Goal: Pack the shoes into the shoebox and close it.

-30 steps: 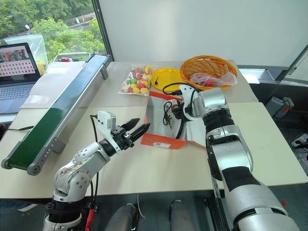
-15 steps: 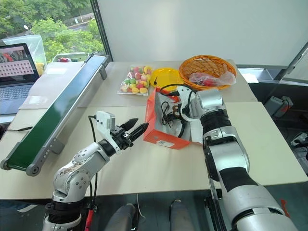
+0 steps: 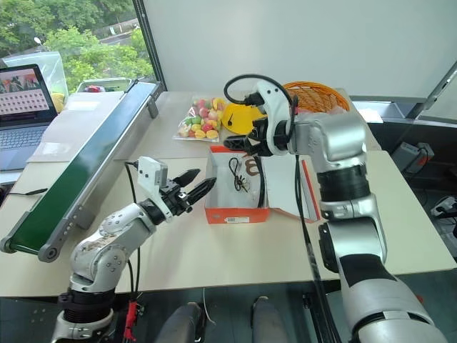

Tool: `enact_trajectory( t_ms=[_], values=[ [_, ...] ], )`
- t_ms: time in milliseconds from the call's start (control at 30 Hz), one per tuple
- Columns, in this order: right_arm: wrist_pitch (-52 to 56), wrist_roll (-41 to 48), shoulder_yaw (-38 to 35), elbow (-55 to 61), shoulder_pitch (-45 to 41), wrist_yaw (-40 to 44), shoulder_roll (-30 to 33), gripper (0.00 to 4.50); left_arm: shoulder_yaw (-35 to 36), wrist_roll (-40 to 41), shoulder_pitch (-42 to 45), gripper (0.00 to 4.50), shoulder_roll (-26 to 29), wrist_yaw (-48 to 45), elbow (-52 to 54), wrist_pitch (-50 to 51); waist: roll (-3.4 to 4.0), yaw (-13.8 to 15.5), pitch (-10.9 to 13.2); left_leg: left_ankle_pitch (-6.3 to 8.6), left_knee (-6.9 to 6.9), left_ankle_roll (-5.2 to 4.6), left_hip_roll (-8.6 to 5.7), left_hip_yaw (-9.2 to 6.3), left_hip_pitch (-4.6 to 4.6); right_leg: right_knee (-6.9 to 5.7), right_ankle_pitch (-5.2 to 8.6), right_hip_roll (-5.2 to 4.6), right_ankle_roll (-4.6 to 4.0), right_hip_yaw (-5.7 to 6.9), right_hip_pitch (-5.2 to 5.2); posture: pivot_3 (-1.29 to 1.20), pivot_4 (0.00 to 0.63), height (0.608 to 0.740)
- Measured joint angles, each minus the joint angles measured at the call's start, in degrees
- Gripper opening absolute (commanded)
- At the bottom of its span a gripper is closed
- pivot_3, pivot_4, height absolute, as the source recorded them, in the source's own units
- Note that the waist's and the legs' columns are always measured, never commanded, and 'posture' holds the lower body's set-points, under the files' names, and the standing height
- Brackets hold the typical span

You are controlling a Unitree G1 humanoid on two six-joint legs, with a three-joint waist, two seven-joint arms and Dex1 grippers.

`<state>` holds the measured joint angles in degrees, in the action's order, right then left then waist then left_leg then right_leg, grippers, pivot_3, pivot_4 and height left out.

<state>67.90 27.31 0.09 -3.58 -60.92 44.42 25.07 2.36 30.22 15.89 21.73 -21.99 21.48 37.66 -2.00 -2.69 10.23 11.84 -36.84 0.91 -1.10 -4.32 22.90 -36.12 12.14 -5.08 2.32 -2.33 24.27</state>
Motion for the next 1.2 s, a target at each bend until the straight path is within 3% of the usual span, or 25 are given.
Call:
enact_trajectory(
  t_ms=[167, 333, 700, 1200],
  values=[
    [-7.74, 2.64, -0.77, 6.77, 5.09, 6.05, 4.12, 4.43, 4.69, -1.15, 1.16, 3.04, 5.23, -0.21, -3.02, 0.01, -0.01, 0.27, 0.0, 0.0, -0.02, 0.0, 0.0, -0.01, -0.03, 0.04, 0.01, -0.02, 0.02, 0.03, -0.06, 0.0, 0.15, 0.74],
    [-13.46, 2.76, 0.95, 7.92, 8.73, 9.03, 4.34, 4.5, 9.51, -1.14, 3.83, 4.49, 8.2, 0.09, -6.82, 0.12, -0.01, 0.06, 0.0, 0.0, -0.01, 0.0, 0.0, 0.01, 0.0, 0.02, 0.01, -0.02, 0.01, 0.01, 0.02, 0.0, 0.15, 0.74],
    [-34.57, -4.0, 3.11, 5.09, 13.07, 4.9, -4.11, 4.5, 17.43, -5.56, 4.4, 4.49, 14.48, 3.45, -13.99, -0.06, -0.01, 0.3, 0.0, 0.0, 0.01, 0.01, 0.0, -0.01, -0.01, 0.0, 0.0, -0.04, 0.0, 0.02, 0.04, 0.0, 0.15, 0.74],
    [-44.5, -5.71, 4.8, -1.69, 16.33, 3.42, -10.57, 4.5, 20.77, -7.47, 5.0, 4.49, 15.05, 4.51, -18.48, -0.43, -0.01, 0.18, 0.0, 0.0, 0.02, 0.03, 0.0, -0.03, -0.03, -0.05, -0.02, -0.05, -0.02, 0.02, 0.07, 0.0, 0.15, 0.74]
  ],
)
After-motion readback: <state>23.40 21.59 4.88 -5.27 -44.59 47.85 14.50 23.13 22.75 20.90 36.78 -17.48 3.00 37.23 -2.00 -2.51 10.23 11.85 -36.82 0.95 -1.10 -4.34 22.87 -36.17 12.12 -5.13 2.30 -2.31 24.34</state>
